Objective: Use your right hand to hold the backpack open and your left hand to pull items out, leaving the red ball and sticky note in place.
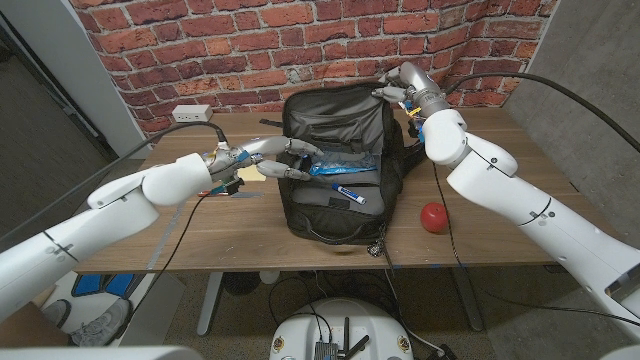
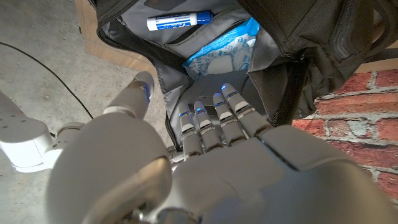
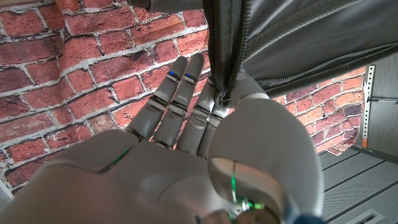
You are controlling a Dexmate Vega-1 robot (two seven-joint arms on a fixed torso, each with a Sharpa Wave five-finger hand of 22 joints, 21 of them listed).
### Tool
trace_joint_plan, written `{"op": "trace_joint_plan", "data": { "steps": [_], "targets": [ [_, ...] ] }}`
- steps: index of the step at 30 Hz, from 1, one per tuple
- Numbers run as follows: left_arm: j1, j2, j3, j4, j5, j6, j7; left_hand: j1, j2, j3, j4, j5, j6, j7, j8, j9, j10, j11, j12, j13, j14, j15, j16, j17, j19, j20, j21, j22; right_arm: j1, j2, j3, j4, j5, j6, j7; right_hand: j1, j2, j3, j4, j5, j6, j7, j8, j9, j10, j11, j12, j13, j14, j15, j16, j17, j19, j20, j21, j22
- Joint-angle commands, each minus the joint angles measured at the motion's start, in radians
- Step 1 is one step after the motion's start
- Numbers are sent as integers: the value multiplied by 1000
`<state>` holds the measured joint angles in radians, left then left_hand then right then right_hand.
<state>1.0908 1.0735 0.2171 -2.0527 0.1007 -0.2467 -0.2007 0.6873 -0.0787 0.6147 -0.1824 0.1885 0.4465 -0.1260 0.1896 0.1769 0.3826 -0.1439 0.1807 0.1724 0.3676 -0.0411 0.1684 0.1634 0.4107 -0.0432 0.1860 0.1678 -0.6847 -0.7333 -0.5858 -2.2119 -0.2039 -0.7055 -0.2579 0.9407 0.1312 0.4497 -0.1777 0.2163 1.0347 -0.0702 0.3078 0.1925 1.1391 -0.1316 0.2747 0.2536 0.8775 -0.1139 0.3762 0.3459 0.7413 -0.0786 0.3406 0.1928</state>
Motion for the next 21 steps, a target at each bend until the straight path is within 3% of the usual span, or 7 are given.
{"op": "trace_joint_plan", "data": {
  "steps": [1,21],
  "targets": [
    [-176,-4,125,13,77,-18,-73,26,-2,-6,-3,3,-4,-6,1,4,-5,-6,-1,2,-6,-147,5,1,-2,-131,3,2,2,2,7,1,4,9,5,9,19,3,7,4,8,-4,-2,4,3,2,-1,2,12,-120,-3,5,8,-125,5,5],
    [-289,-39,222,-52,272,47,-155,78,-16,-23,-5,3,-9,-13,6,5,2,-16,3,2,0,-153,8,1,13,-131,6,1,21,3,0,10,9,21,24,7,20,0,9,4,10,-6,-8,5,3,2,-4,3,16,-119,-6,8,9,-124,10,5]
  ]
}}
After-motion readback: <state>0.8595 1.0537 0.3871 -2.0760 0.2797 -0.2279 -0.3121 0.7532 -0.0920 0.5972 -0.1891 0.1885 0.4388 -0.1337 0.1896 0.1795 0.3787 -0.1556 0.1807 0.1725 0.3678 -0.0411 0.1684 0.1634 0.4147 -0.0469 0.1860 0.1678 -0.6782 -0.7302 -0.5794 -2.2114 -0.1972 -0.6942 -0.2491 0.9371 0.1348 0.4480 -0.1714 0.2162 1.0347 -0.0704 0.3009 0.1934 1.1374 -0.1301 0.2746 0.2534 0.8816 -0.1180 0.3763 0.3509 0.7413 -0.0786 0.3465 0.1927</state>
